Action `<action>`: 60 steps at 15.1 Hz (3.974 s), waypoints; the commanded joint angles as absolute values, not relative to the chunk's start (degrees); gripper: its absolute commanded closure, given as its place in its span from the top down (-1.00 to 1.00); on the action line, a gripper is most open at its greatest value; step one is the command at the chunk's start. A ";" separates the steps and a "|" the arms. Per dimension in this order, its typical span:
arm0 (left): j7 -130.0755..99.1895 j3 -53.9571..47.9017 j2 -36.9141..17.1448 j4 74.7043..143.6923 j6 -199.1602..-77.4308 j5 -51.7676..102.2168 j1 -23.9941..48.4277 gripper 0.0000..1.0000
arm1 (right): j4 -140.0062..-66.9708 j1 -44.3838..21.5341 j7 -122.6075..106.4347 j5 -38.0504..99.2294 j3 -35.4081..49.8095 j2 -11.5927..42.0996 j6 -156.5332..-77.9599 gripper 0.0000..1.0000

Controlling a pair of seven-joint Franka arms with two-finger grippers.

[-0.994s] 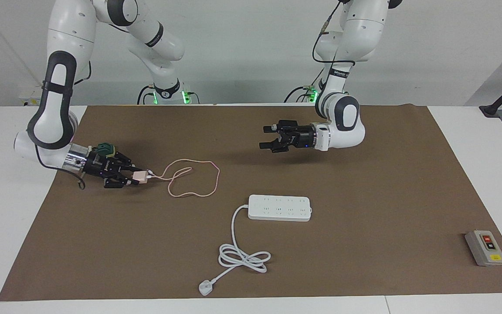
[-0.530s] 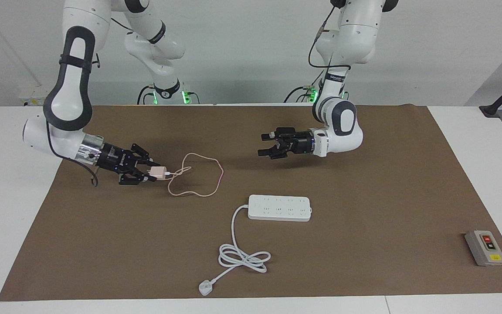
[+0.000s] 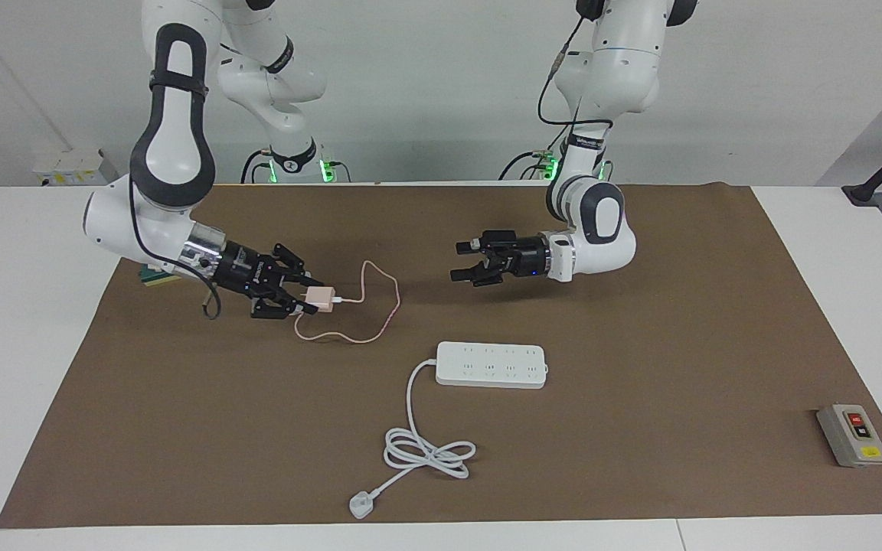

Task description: Plug charger into power strip

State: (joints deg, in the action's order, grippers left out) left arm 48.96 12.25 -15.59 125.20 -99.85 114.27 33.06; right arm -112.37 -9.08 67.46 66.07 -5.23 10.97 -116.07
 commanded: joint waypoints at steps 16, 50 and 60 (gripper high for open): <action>53.08 13.18 -16.17 125.24 -99.58 115.14 33.14 1.00 | -120.41 -26.54 71.63 78.22 -5.19 5.98 -131.74 -1.00; 58.53 13.45 -16.00 126.74 -100.19 114.61 32.17 0.62 | -121.64 -32.52 64.78 80.68 -5.19 5.54 -138.25 -1.00; 59.50 13.71 -14.68 127.88 -103.27 113.38 32.17 0.65 | -121.64 -32.43 64.69 80.68 -5.19 5.54 -138.34 -1.00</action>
